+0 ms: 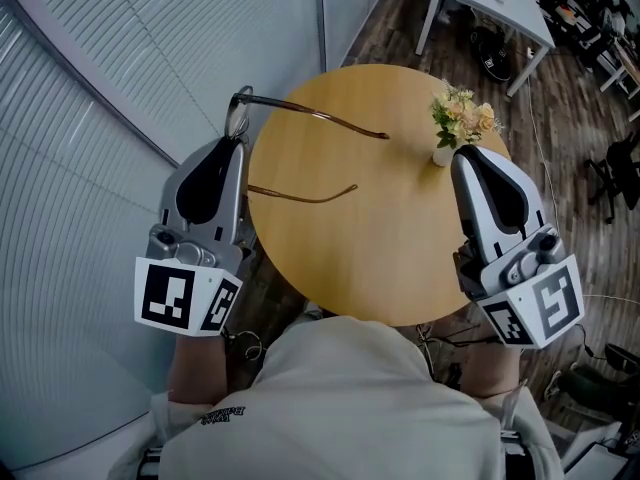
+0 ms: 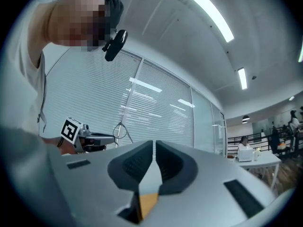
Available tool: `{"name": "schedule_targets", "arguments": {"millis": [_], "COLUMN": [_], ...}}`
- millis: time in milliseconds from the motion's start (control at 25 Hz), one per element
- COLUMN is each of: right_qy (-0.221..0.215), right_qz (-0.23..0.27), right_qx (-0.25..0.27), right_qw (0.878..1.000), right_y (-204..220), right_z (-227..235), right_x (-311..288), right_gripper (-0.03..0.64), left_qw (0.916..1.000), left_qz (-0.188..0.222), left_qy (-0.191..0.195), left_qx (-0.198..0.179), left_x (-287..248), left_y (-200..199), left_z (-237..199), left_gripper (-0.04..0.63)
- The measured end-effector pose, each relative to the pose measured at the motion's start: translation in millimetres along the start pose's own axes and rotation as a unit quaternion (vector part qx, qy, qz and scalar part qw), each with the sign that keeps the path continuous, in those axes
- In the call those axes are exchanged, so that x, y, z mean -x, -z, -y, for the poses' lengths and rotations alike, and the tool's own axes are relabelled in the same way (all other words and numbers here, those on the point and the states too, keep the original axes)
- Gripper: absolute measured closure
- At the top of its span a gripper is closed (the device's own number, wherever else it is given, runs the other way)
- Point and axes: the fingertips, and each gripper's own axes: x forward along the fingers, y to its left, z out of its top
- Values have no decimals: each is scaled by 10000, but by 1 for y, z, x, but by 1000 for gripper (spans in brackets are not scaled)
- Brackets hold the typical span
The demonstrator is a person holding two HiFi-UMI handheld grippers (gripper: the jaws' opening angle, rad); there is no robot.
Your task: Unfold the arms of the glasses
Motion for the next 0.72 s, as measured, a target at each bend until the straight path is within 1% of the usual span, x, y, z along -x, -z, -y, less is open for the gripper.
{"name": "schedule_targets", "arguments": {"millis": [80, 240, 440, 720], "right_qy": [25, -4, -31, -141], "right_qz": [-41, -311, -516, -894], "right_qx": [4, 65, -46, -193], "right_qw": [10000, 9995, 9987, 9957], "right_y": [5, 22, 38, 68], "right_z": [0, -4, -8, -17], "right_x": [2, 3, 6, 7], "right_gripper": [577, 577, 577, 577], "left_qw": [10000, 9998, 9990, 9976], "left_qz": [-51, -179, -426, -638], "left_qy": [-9, -5, 30, 69], "left_qx": [-1, 62, 150, 247], "left_x": [2, 7, 14, 17], "left_y": [5, 18, 34, 54], "left_z": [0, 2, 6, 8], "left_gripper": [551, 551, 551, 551]}}
